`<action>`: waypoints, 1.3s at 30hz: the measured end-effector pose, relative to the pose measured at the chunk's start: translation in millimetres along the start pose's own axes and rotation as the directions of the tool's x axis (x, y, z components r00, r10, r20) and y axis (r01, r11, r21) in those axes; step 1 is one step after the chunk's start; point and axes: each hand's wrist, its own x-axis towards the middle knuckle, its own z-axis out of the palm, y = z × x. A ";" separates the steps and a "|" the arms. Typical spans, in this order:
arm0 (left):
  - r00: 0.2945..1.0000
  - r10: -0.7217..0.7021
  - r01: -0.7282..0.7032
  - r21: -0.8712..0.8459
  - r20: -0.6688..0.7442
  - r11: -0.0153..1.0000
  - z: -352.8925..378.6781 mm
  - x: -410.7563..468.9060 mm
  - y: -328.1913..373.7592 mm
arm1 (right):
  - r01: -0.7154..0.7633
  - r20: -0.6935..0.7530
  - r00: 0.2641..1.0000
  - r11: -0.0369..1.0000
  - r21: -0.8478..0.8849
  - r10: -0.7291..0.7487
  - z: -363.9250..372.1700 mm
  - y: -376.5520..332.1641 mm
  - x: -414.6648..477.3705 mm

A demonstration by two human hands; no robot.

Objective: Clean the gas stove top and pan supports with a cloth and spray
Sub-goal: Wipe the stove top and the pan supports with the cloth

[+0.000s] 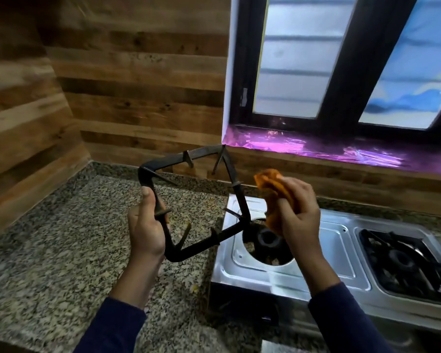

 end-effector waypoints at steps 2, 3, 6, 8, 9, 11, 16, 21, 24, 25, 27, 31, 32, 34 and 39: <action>0.998 0.028 -0.030 0.027 0.054 0.999 5.6 -3.0 0.6 | -0.021 -0.039 0.999 1.000 0.017 0.021 10.3 -22.3 11.0; 0.994 0.061 -0.066 0.053 0.089 0.996 9.8 -4.6 0.6 | -0.041 -0.034 0.999 0.999 0.010 0.041 17.2 -33.9 12.8; 0.975 0.174 -0.194 0.146 0.136 0.970 21.3 -13.0 1.3 | -0.094 0.008 0.995 0.981 -0.172 0.096 40.8 -57.9 1.8; 0.969 0.209 -0.233 0.198 0.134 0.952 22.6 -16.7 -1.5 | -0.084 0.070 0.992 0.963 -0.256 0.105 49.2 -62.8 -15.2; 0.969 0.209 -0.235 0.223 0.134 0.946 20.8 -17.5 -3.6 | -0.096 0.102 0.987 0.966 -0.240 0.124 50.0 -64.4 -23.9; 0.970 0.204 -0.233 0.258 0.132 0.938 16.8 -17.8 -6.1 | -0.256 0.094 0.962 0.966 -0.023 0.257 47.8 -68.1 -36.6; 0.951 0.239 -0.284 0.243 0.197 0.927 18.2 -24.8 -3.3 | -0.276 -0.223 0.920 0.937 0.214 0.322 33.6 -84.5 -16.9; 0.933 0.253 -0.316 0.245 0.255 0.917 24.9 -33.3 -3.8 | -0.110 -0.053 0.993 0.993 -0.042 0.108 50.2 -83.1 -14.9; 0.964 0.198 -0.232 0.200 0.177 0.952 23.3 -33.1 -6.8 | -0.231 0.067 0.972 0.968 0.101 0.225 56.3 -77.4 -49.4; 0.969 0.188 -0.217 0.190 0.159 0.957 21.9 -31.9 -6.2 | -0.276 0.082 0.960 0.950 0.148 0.266 57.1 -76.2 -59.9; 0.967 0.183 -0.218 0.201 0.179 0.955 19.5 -27.2 -3.2 | -0.255 -0.020 0.964 0.943 0.216 0.265 54.7 -78.3 -70.6; 0.935 0.165 -0.243 0.228 0.313 0.943 20.9 -22.7 7.0 | 0.061 -0.141 0.990 0.976 0.211 -0.032 44.4 -94.7 -45.0; 0.925 0.154 -0.244 0.233 0.347 0.941 22.3 -22.0 7.9 | 0.146 -0.065 0.988 0.975 0.168 -0.137 43.1 -96.1 -34.2; 0.904 0.147 -0.261 0.245 0.402 0.934 25.7 -23.2 7.9 | 0.242 0.081 0.966 0.969 0.053 -0.245 45.8 -93.4 -22.8; 0.935 0.053 -0.142 0.233 0.351 0.962 25.5 -31.3 -2.5 | 0.176 0.135 0.977 0.982 -0.071 -0.165 38.4 -61.9 -53.3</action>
